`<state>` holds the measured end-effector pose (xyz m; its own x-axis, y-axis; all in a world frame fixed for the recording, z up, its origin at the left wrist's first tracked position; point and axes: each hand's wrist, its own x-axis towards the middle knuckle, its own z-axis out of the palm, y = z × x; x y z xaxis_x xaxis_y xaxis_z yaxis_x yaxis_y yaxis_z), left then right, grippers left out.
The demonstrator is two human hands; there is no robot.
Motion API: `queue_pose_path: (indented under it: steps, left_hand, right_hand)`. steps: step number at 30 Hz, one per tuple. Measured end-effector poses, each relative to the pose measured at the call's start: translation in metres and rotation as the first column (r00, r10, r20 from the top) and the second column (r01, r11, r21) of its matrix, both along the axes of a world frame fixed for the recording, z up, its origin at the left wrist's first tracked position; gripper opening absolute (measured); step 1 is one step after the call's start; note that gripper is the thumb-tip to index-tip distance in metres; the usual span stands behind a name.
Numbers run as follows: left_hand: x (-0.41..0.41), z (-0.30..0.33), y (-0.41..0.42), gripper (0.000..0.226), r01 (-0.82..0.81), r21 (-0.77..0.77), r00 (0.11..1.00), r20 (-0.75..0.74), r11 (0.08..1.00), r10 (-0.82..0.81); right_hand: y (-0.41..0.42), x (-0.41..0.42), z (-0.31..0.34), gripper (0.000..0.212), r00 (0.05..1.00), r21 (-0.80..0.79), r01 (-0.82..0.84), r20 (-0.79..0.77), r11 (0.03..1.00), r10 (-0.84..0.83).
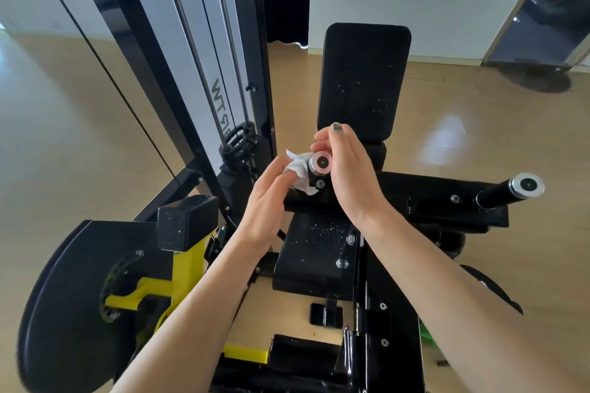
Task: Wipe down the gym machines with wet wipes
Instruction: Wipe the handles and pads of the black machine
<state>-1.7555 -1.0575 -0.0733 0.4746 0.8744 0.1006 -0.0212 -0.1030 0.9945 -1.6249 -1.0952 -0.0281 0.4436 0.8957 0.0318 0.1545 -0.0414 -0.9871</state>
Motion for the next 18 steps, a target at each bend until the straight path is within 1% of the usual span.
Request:
queue_pose_path:
  steps: [2,3,6,7,10,13,14,16,18]
  left_hand:
    - [-0.003,0.007,-0.003,0.035,0.057,0.000,0.997,0.043,0.998,-0.057]
    - [-0.003,0.008,-0.003,0.034,0.056,0.008,0.998,0.038,0.998,-0.056]
    - [-0.002,0.010,0.000,0.021,0.007,-0.011,1.000,0.025,1.000,-0.007]
    - [-0.003,0.011,0.000,0.022,-0.005,-0.017,1.000,0.012,1.000,0.005]
    - [-0.001,0.015,-0.004,0.031,-0.023,0.020,0.998,-0.060,1.000,0.024]
    - [0.003,0.022,-0.004,0.030,-0.066,0.078,0.989,-0.128,0.995,0.076]
    - [0.005,0.025,-0.004,0.031,-0.083,0.077,0.985,-0.148,0.994,0.093]
    - [0.007,0.028,-0.002,0.027,-0.119,0.023,0.981,-0.151,0.993,0.121]
    - [0.008,0.032,-0.005,0.021,-0.164,-0.046,0.980,-0.119,0.985,0.158]
  right_hand:
    - [0.000,0.003,0.002,0.034,0.999,-0.009,0.012,-0.030,1.000,-0.012]
    - [-0.001,0.004,0.003,0.035,0.999,-0.012,0.022,-0.041,1.000,-0.022]
    - [-0.005,0.008,0.003,0.034,0.999,-0.024,0.016,-0.029,1.000,-0.017]
    - [-0.007,0.010,0.002,0.034,1.000,-0.033,0.002,-0.025,0.999,-0.003]
    - [-0.011,0.017,0.005,0.037,0.995,-0.084,-0.102,-0.008,0.991,0.102]
    - [-0.006,0.024,0.012,0.045,0.958,-0.168,-0.268,0.057,0.949,0.281]
    - [-0.002,0.025,0.014,0.046,0.949,-0.184,-0.294,0.061,0.938,0.309]
    - [0.006,0.028,0.017,0.043,0.949,-0.185,-0.292,0.066,0.938,0.308]
    - [0.011,0.031,0.017,0.042,0.947,-0.181,-0.296,0.072,0.938,0.313]
